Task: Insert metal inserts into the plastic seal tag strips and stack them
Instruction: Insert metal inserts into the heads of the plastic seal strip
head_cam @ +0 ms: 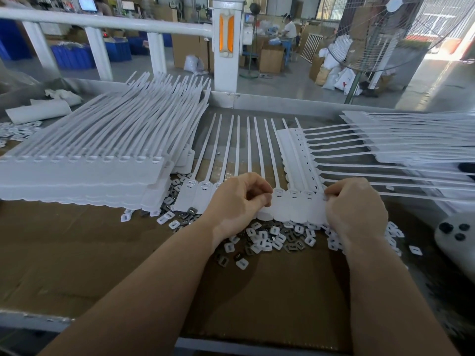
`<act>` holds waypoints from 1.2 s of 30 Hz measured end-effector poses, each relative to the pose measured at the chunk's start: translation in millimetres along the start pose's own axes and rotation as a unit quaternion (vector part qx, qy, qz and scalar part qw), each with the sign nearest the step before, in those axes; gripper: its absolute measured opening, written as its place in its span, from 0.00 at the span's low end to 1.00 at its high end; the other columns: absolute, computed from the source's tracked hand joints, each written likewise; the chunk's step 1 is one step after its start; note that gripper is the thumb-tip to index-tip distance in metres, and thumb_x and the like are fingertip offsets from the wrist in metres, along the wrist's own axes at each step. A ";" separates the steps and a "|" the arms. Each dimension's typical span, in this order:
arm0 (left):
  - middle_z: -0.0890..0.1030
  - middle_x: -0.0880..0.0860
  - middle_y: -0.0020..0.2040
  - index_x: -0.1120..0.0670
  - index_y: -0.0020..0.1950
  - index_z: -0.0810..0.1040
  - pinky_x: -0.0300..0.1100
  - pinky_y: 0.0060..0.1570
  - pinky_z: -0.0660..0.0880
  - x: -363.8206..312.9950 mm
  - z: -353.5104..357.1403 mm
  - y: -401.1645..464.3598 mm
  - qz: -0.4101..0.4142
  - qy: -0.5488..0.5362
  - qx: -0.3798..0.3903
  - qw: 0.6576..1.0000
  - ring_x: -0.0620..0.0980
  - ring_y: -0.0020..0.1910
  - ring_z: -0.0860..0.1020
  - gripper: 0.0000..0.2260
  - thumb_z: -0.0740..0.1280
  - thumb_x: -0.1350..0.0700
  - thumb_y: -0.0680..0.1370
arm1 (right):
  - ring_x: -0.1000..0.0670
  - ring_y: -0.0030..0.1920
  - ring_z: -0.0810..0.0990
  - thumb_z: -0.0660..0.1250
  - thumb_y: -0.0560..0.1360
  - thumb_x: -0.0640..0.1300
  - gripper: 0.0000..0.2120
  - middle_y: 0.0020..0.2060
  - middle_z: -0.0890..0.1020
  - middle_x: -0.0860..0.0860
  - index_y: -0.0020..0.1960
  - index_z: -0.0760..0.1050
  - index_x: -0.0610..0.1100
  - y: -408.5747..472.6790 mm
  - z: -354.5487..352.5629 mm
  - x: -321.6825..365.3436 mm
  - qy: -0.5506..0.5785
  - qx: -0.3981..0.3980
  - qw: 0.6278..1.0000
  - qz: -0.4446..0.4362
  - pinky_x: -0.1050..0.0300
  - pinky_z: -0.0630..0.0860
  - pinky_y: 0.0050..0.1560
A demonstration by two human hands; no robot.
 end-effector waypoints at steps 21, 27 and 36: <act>0.80 0.44 0.38 0.51 0.46 0.76 0.24 0.41 0.71 1.0 2.6 -0.1 0.013 0.021 0.001 1.000 0.34 0.38 0.77 0.05 0.67 0.61 0.76 | 0.49 0.45 0.76 0.66 0.75 0.49 0.12 0.44 0.79 0.47 0.53 0.77 0.42 -0.3 4.2 3.1 -0.003 0.028 0.999 0.019 0.52 0.74 0.46; 0.80 0.44 0.38 0.50 0.46 0.76 0.25 0.41 0.72 0.7 3.3 -0.2 0.017 0.032 0.001 0.999 0.35 0.38 0.78 0.05 0.67 0.61 0.76 | 0.47 0.46 0.77 0.65 0.76 0.49 0.13 0.45 0.79 0.46 0.55 0.75 0.42 -2.2 4.7 8.4 -0.034 0.025 0.999 0.026 0.51 0.75 0.47; 0.81 0.45 0.38 0.51 0.46 0.77 0.25 0.41 0.72 1.0 3.4 0.2 0.013 0.033 0.000 0.999 0.36 0.38 0.77 0.05 0.67 0.61 0.76 | 0.45 0.49 0.77 0.65 0.76 0.47 0.10 0.47 0.79 0.44 0.52 0.74 0.41 -1.5 2.8 12.1 -0.061 0.032 0.998 0.012 0.46 0.74 0.54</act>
Point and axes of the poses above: each hand's wrist, its own y-axis towards the middle knuckle, its own z-axis out of the palm, x = y × z, the point moved 2 cm from there along y, towards the middle knuckle
